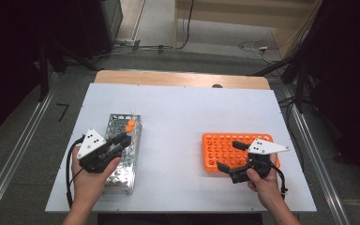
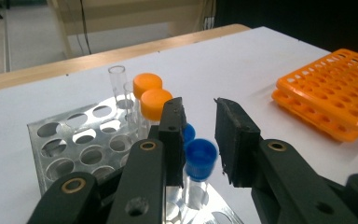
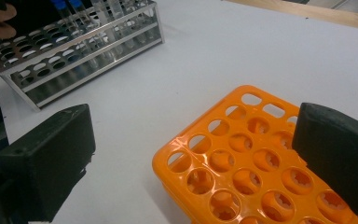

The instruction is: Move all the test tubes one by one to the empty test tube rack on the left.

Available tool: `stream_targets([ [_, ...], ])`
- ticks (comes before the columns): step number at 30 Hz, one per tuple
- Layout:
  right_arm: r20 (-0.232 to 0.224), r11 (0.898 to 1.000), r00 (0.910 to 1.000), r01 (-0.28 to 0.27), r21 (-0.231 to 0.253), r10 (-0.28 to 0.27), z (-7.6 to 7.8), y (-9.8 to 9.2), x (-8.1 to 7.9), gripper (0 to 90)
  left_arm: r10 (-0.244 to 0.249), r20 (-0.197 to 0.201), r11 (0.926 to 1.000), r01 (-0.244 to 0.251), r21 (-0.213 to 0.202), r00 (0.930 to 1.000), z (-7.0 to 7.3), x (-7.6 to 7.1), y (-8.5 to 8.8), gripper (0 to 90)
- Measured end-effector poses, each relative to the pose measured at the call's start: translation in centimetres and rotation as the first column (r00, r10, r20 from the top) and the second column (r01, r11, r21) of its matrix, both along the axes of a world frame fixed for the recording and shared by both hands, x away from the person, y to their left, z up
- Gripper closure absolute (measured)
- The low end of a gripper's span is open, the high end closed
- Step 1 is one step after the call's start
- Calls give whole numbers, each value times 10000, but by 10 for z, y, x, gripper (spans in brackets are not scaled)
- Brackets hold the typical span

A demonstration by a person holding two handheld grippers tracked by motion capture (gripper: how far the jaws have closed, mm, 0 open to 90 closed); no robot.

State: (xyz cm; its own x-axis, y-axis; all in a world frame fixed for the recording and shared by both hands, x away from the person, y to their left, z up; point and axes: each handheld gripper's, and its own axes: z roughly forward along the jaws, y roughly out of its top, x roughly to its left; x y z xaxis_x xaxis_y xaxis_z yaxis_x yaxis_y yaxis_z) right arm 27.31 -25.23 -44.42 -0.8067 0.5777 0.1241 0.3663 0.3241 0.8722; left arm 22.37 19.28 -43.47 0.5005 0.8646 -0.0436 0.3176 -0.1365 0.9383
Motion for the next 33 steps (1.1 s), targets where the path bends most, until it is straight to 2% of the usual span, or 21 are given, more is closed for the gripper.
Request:
stream_targets([
  [3,-1,10000,10000,8,5,-8,0,0,0,0,54,-60,10000,-54,16,10000,1,0,0,719],
  [7,-9,10000,10000,20,23,-20,1,-1,0,0,-28,-81,9999,27,-110,10000,2,-1,1,653],
  [9,10,10000,10000,31,27,-31,1,-1,0,0,-173,-55,9989,171,-429,9998,4,-1,3,595],
  [12,16,10000,10000,71,34,-71,1,-3,0,0,-161,28,9977,162,-651,9999,5,-2,4,442],
  [18,76,9997,9997,213,139,-215,2,-9,1,0,-630,-16,9936,626,-937,9980,6,-5,7,169],
  [23,149,9991,9992,382,164,-384,3,-17,2,0,-738,7,9923,735,-998,9973,6,-10,11,6],
  [33,149,9971,9973,721,251,-725,2,-37,0,0,-869,103,9879,875,-1277,9962,2,-20,24,0],
])
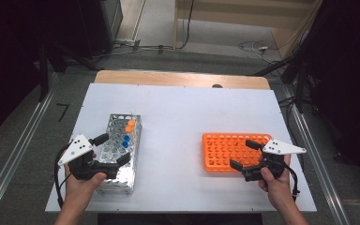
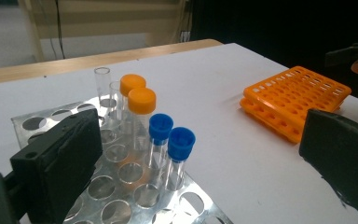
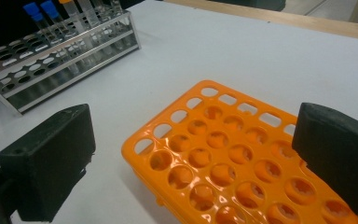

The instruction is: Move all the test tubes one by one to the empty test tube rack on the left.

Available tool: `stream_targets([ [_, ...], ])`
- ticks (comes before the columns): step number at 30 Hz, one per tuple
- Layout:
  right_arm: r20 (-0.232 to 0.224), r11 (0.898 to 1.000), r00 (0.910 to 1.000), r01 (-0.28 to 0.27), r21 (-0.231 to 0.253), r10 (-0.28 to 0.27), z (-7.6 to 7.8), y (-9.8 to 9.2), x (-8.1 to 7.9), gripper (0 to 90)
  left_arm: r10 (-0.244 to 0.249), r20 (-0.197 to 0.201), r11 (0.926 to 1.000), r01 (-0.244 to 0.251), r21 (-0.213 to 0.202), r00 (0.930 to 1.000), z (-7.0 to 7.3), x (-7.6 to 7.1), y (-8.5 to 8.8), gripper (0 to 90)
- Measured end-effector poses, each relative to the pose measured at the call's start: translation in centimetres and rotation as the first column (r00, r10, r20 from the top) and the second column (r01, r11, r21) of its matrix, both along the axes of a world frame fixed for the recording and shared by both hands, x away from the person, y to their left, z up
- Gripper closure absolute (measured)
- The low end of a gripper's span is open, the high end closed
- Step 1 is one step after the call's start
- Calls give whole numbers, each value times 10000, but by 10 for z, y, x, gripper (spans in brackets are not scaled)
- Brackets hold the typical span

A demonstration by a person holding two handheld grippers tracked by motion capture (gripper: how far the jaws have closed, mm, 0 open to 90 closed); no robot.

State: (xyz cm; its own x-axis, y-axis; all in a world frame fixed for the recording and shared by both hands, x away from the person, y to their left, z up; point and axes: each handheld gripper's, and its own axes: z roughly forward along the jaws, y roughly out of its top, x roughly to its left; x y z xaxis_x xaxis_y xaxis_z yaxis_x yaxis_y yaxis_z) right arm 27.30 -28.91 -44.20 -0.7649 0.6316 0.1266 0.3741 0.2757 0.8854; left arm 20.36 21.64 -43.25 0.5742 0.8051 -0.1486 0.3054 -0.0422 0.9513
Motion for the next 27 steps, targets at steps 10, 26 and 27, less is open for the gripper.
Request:
stream_targets([
  [10,-83,9985,9988,488,-234,-490,-8,-25,-8,0,-186,69,9998,187,-114,9998,-9,-13,15,0],
  [26,-135,9922,9926,1199,-331,-1204,-26,-66,-15,0,-217,101,9996,218,-154,9997,-20,-19,24,0],
  [27,-126,9913,9920,1249,-419,-1255,-26,-67,-15,0,-251,123,9995,254,-206,9996,-21,-19,24,0],
])
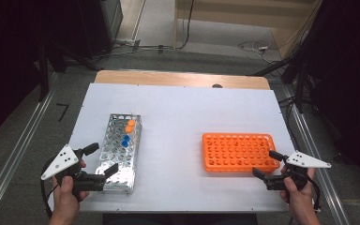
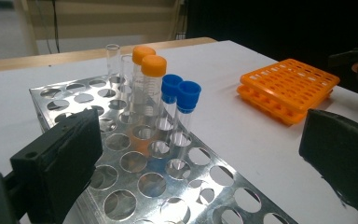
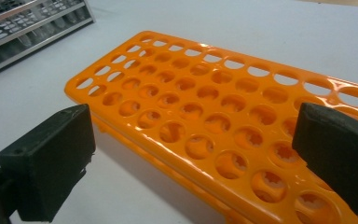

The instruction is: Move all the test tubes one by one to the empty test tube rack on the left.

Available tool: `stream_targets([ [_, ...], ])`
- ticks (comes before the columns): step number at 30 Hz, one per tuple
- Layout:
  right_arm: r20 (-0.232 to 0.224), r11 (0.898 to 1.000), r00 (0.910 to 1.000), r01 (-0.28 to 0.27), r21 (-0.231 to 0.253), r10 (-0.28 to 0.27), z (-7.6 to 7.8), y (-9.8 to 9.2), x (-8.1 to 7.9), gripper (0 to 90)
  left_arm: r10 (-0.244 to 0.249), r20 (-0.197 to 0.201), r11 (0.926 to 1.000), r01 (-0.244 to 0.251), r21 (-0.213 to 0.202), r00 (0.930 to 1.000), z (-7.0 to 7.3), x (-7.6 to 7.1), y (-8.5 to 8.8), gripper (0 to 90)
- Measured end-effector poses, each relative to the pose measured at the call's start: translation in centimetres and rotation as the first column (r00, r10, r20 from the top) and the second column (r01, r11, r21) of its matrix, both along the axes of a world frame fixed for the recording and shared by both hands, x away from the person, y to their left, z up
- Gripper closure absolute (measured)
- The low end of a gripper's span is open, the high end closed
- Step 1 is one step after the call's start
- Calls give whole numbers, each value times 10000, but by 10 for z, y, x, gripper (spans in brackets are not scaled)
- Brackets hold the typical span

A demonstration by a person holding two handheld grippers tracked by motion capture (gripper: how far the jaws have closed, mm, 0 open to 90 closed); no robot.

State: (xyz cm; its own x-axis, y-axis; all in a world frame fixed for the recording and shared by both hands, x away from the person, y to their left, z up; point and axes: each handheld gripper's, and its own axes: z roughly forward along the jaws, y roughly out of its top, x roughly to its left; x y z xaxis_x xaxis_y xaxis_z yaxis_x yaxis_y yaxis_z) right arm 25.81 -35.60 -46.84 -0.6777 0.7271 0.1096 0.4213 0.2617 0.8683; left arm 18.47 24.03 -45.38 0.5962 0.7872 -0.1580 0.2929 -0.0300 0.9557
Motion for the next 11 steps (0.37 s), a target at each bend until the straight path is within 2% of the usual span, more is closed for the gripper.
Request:
stream_targets([
  [2,-30,10000,10000,52,-44,-52,-2,-1,1,0,8,-20,9999,-8,132,10000,-1,0,1,0],
  [11,-35,9999,10000,31,-122,-32,-4,1,2,0,58,-64,10000,-59,-45,10000,-1,1,1,0],
])
